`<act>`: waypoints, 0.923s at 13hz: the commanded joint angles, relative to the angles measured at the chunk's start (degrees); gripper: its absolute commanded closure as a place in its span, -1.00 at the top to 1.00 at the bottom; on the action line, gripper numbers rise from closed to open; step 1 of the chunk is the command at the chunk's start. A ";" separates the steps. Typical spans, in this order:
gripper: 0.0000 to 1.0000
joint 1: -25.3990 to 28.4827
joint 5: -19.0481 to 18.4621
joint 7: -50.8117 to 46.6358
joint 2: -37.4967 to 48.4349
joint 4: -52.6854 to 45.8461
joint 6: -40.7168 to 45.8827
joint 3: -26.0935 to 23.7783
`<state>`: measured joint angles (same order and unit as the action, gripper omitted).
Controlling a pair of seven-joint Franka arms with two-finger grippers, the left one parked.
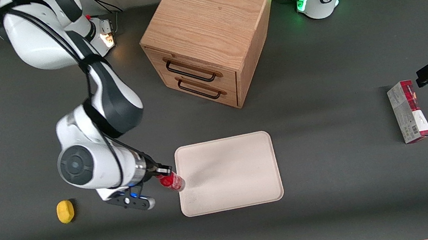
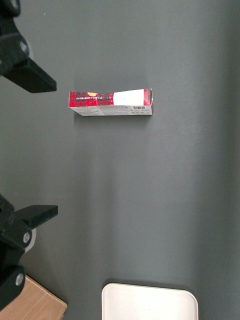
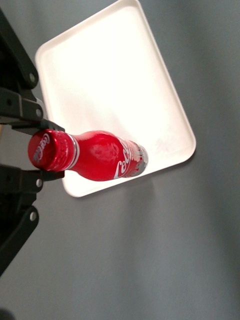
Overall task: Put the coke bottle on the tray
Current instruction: 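Lift the bottle and carry it over the white tray, then lower the bottle upright onto the tray and open the right gripper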
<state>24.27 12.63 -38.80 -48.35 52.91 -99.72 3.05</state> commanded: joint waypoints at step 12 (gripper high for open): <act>-1.00 1.66 0.11 -5.06 -6.40 -3.69 -8.21 0.38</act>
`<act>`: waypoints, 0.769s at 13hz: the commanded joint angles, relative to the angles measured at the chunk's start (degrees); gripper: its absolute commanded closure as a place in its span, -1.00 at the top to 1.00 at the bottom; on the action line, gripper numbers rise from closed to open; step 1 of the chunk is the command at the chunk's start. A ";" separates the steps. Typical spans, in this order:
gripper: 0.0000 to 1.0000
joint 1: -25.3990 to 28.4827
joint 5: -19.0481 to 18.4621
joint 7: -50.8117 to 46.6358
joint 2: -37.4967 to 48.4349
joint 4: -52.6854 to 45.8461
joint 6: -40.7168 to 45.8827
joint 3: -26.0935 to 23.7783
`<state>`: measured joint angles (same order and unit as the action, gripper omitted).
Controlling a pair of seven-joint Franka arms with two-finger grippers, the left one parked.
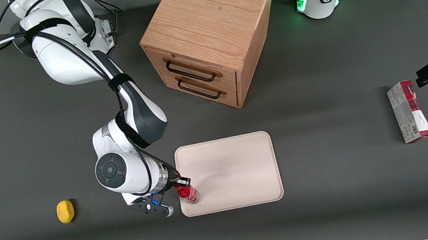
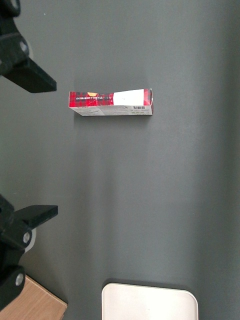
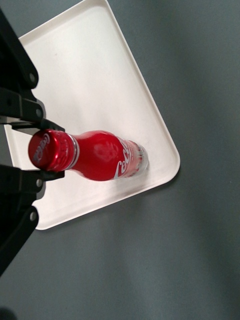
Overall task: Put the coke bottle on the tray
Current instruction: 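Lower the bottle upright onto the tray and open the right gripper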
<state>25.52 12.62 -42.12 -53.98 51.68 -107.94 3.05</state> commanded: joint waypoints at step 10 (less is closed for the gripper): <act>1.00 0.41 -0.32 -1.83 -0.78 -2.46 -0.51 0.55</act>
